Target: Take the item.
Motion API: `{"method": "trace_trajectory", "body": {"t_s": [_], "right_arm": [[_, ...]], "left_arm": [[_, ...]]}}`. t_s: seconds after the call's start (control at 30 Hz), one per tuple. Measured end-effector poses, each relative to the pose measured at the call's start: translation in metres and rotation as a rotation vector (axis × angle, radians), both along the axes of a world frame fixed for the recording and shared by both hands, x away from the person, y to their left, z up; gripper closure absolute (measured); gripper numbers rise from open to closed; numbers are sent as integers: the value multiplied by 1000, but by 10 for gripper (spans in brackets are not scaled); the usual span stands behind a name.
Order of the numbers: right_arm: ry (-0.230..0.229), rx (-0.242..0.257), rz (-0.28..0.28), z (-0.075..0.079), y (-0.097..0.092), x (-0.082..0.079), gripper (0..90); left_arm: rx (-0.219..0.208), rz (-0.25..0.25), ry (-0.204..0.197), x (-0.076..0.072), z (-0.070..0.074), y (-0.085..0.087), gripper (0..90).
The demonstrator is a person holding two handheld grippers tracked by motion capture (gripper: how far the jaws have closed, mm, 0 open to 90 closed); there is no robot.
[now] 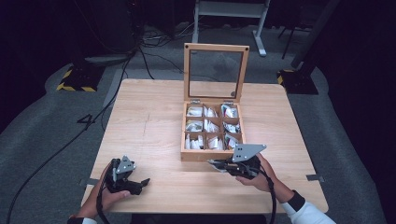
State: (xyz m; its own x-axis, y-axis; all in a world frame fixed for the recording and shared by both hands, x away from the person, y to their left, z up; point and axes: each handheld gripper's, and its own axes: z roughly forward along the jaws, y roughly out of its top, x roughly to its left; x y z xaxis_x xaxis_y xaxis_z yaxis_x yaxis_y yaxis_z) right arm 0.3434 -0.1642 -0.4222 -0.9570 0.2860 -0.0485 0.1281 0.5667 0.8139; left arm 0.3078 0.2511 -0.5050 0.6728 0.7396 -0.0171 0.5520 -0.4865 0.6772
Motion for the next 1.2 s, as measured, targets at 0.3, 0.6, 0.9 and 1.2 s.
{"method": "trace_trajectory", "body": {"t_s": [0.3, 0.6, 0.9, 1.2], "right_arm": [[17, -66, 32, -23, 12, -1, 871], [25, -106, 50, -37, 18, -5, 865], [30, -122, 54, -45, 21, -9, 807], [50, -123, 38, -50, 16, -13, 752]], "left_arm": [[0, 0, 0, 0, 0, 0, 84], [0, 0, 0, 0, 0, 0, 84], [0, 0, 0, 0, 0, 0, 84], [0, 2, 0, 0, 0, 0, 84]]}}
